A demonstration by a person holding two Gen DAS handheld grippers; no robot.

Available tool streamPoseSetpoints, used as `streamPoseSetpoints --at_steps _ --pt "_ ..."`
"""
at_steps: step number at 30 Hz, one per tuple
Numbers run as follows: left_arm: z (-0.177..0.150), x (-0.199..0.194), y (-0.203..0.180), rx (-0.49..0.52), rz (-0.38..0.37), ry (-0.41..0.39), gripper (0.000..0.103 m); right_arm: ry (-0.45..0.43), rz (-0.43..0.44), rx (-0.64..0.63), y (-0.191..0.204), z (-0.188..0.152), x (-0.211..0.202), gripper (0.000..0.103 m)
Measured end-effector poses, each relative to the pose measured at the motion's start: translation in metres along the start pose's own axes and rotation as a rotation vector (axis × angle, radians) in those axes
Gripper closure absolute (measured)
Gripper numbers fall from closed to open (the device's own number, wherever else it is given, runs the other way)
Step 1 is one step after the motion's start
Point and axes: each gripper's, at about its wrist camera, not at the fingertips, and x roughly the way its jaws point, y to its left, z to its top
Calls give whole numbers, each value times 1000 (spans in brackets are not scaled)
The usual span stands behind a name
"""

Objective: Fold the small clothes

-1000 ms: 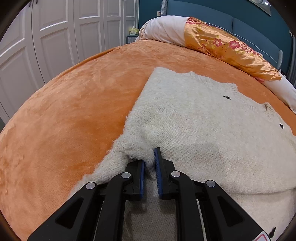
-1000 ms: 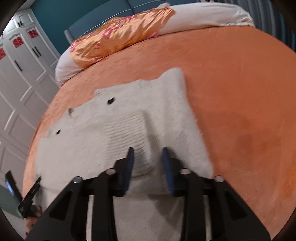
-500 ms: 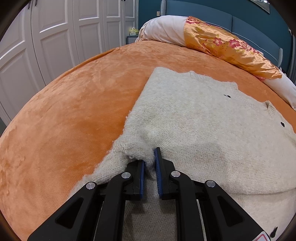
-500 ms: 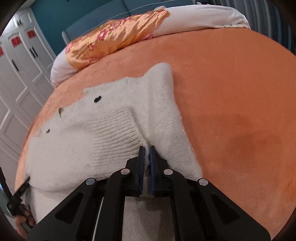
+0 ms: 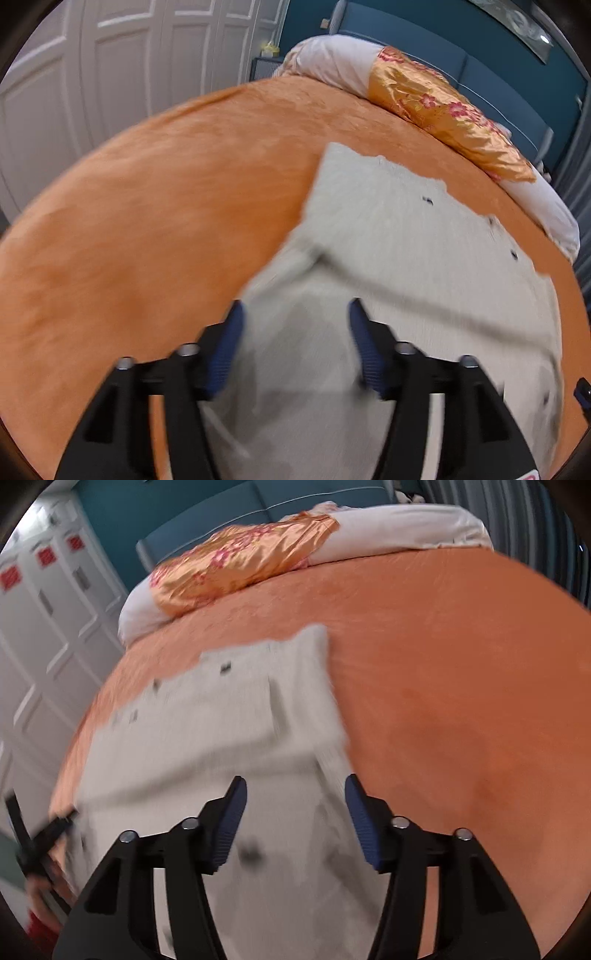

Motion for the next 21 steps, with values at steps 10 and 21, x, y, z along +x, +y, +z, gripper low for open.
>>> streamPoseSetpoints --at_steps 10,21 --pt "-103 -75 67 -113 -87 216 30 191 98 256 -60 -141 -63 45" --pt "-100 -77 37 -79 -156 251 97 224 167 303 -28 -137 -42 96"
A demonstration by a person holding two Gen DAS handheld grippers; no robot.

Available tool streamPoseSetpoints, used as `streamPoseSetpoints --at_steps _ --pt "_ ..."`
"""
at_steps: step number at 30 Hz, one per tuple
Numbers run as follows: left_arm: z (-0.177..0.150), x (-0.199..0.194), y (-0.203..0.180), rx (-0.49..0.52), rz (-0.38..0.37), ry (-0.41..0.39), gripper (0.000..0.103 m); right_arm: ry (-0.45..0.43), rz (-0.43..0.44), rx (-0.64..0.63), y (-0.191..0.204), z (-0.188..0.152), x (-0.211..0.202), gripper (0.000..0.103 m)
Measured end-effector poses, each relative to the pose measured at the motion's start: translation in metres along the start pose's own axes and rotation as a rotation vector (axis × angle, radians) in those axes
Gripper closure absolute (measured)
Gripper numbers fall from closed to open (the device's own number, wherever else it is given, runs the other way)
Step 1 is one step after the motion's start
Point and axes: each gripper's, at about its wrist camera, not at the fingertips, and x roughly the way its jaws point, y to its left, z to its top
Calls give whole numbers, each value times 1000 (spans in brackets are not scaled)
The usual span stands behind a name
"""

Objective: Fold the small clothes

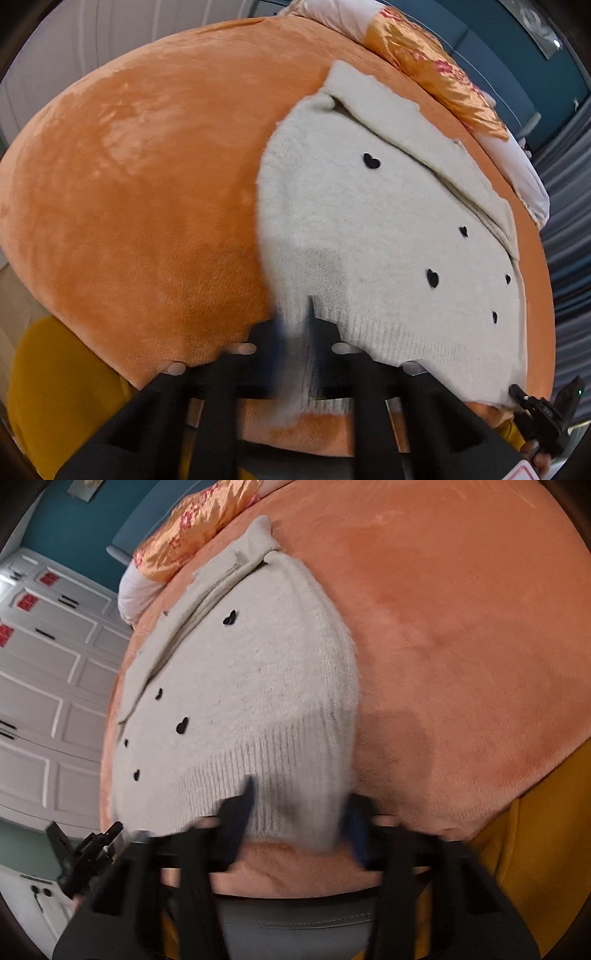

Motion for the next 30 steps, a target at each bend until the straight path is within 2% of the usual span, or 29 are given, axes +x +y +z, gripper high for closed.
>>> streamPoseSetpoints --at_steps 4,9,11,14,17,19,21,23,26,28,30 --pt "1 -42 -9 59 -21 -50 99 -63 -25 -72 12 -1 -36 97" --pt "-14 -85 -15 143 -35 -29 99 -62 -80 -219 19 -14 -87 98" --pt "-31 -104 -15 186 -10 -4 99 -15 -112 -265 13 -26 -99 98" --pt "-66 -121 -11 245 29 94 99 149 -183 -342 0 -60 -113 98" --pt "-104 -139 -6 294 61 197 99 309 -218 -390 -8 -98 -128 98" --pt "-122 -149 -7 320 83 227 99 366 -211 -401 -9 -114 -136 98" --pt "-127 -158 -8 299 74 226 99 380 -180 -405 -6 -118 -145 98" --pt "-110 -165 -15 259 44 162 99 327 -150 -404 1 -103 -149 98" --pt "-58 -168 -32 228 -26 -7 99 133 -96 -373 10 -52 -153 98" --pt "-16 -158 -41 199 -81 -108 99 -50 -4 -290 10 -1 -153 98" --pt "18 -143 -50 172 -86 -202 99 -185 75 -211 8 42 -145 98"
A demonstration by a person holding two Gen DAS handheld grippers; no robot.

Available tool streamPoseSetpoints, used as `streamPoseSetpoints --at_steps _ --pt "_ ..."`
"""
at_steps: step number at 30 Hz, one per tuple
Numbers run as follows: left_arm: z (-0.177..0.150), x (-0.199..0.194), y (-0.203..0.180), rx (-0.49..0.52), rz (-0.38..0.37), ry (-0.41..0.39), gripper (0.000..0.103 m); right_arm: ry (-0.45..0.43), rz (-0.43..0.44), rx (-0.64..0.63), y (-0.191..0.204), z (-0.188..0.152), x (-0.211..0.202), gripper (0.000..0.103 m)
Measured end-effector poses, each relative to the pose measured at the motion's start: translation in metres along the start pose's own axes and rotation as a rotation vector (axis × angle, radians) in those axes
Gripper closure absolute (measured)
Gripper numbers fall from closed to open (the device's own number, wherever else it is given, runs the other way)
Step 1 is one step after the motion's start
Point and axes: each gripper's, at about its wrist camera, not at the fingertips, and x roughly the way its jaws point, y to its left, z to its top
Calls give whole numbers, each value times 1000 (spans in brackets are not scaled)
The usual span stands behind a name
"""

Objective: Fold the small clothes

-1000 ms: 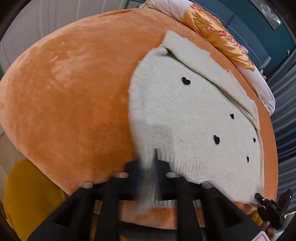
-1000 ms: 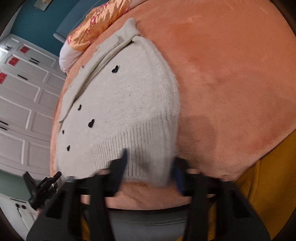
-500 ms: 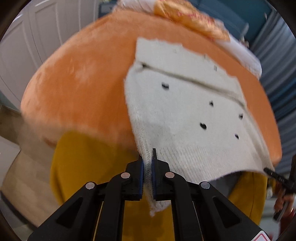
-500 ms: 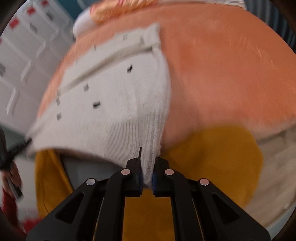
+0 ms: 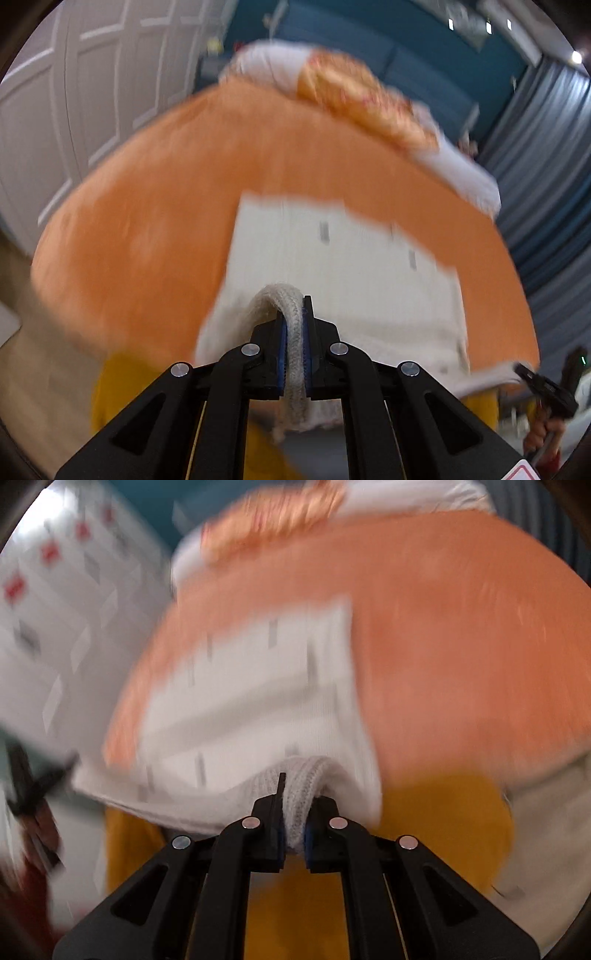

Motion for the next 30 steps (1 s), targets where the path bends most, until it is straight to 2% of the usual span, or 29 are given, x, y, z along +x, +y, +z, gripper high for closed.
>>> streamPoseSetpoints --at_steps 2,4,8,11,17,30 --pt "28 34 2 -43 10 -68 98 -120 59 94 -15 31 25 98" --pt "43 75 4 -78 45 -83 98 -187 72 155 -26 49 53 97" --pt "54 148 5 -108 122 -37 98 -193 44 225 -36 73 117 97" --pt "56 175 1 -99 171 -45 98 -198 5 230 -35 85 155 97" --pt "67 206 16 -139 194 -21 98 -191 -7 249 -50 90 183 97" --pt "65 254 22 -102 244 7 96 -127 -66 215 -59 95 228 97"
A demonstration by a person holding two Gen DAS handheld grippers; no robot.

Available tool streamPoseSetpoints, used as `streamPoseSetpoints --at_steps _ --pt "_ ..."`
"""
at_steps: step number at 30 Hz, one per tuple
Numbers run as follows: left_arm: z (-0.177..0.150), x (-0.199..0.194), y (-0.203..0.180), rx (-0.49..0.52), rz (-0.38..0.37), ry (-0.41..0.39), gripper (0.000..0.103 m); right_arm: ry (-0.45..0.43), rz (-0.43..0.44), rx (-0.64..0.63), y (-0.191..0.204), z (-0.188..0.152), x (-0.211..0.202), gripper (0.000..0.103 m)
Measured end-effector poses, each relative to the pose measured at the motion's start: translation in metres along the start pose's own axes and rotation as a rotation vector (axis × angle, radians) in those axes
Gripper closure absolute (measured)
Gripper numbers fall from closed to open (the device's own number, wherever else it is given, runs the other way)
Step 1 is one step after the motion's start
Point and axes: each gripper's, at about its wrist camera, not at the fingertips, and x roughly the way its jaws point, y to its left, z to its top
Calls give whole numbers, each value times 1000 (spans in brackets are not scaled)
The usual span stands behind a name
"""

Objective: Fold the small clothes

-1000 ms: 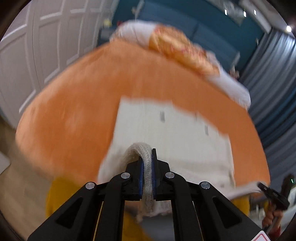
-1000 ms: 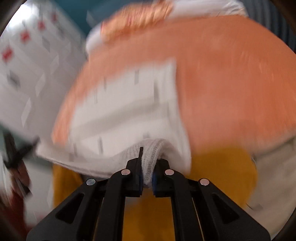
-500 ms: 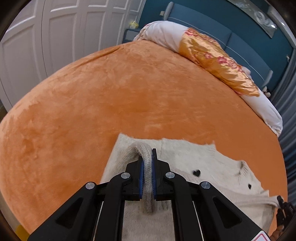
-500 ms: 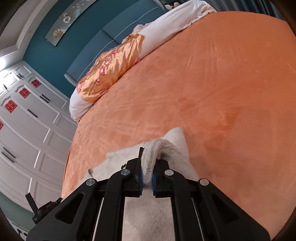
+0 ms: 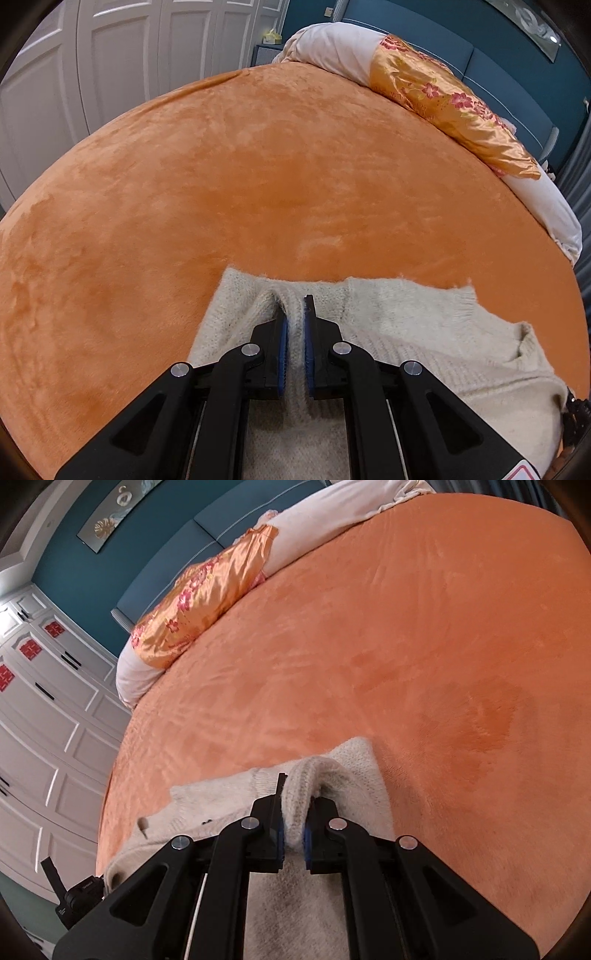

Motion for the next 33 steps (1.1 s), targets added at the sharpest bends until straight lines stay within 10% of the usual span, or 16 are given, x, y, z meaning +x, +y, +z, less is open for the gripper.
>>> streamPoseSetpoints --at_steps 9,11,13,20,27,31,33 --pt "4 -8 18 -81 -161 -14 79 -50 104 39 6 9 -26 80" --pt "5 -32 26 -113 -203 -51 49 -158 119 33 11 5 -63 39" --pt "1 -67 35 -115 -172 -145 27 -226 99 -11 14 -2 -92 31" --pt "-43 -110 77 -49 -186 11 27 -52 -85 -142 -11 -66 -139 31" --pt "-95 -103 82 -75 -252 156 30 133 -76 -91 -30 -116 -131 42" --pt "-86 -102 72 -20 -180 168 82 132 -108 -119 -16 -110 -130 92" --pt "-78 -116 77 -22 -201 166 92 86 -89 -119 -8 -104 -150 94"
